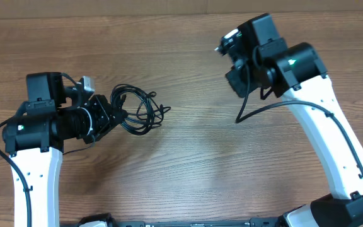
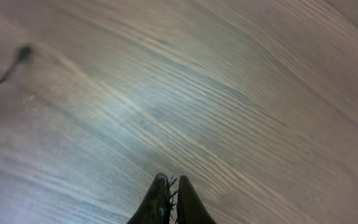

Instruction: Untangle cables

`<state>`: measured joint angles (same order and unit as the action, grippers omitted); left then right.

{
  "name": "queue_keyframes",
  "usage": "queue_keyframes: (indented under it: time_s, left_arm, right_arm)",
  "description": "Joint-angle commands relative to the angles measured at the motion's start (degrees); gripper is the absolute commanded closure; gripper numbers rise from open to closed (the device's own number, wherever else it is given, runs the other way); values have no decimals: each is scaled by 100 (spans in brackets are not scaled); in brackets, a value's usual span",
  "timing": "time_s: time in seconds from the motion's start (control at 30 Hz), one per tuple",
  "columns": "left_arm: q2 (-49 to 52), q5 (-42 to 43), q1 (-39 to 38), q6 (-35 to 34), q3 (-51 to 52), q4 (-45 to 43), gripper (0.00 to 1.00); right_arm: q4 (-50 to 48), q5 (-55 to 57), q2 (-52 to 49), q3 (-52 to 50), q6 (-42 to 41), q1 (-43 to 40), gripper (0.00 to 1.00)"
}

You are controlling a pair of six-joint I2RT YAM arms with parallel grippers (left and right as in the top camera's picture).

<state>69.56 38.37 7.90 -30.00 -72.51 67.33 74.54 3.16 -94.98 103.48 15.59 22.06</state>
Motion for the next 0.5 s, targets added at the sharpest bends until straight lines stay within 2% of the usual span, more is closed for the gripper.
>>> queue_keyframes:
  time_s: [0.0,0.03,0.07,0.1,0.13,0.17,0.3,0.47]
  left_arm:
    - [-20,391,39,391,-175,-24,94]
    - [-20,389,33,389,-175,-26,95]
    - [-20,385,33,393,-175,-26,95]
    - [-20,387,33,420,-175,-24,95]
    - [-20,420,33,428,-175,-22,95]
    - [-20,485,33,428,-175,-22,95]
    - [-20,1058,33,424,-195,-50,96]
    - [-20,1663,31,4,-236,-199,96]
  right_arm:
    - [-24,-739,199,-22,-120,-68,96]
    - [13,-1147,199,-22,129,-66,96]
    - [79,-1554,199,-22,413,-66,92]
    - [197,-2044,199,-22,785,-42,81]
    - [337,-2546,199,-24,1187,-24,64]
    - [446,-2949,199,-24,1506,-2,54]
    - [800,-4065,197,-24,2444,87,45]
    - [942,-4336,197,-31,2944,280,41]
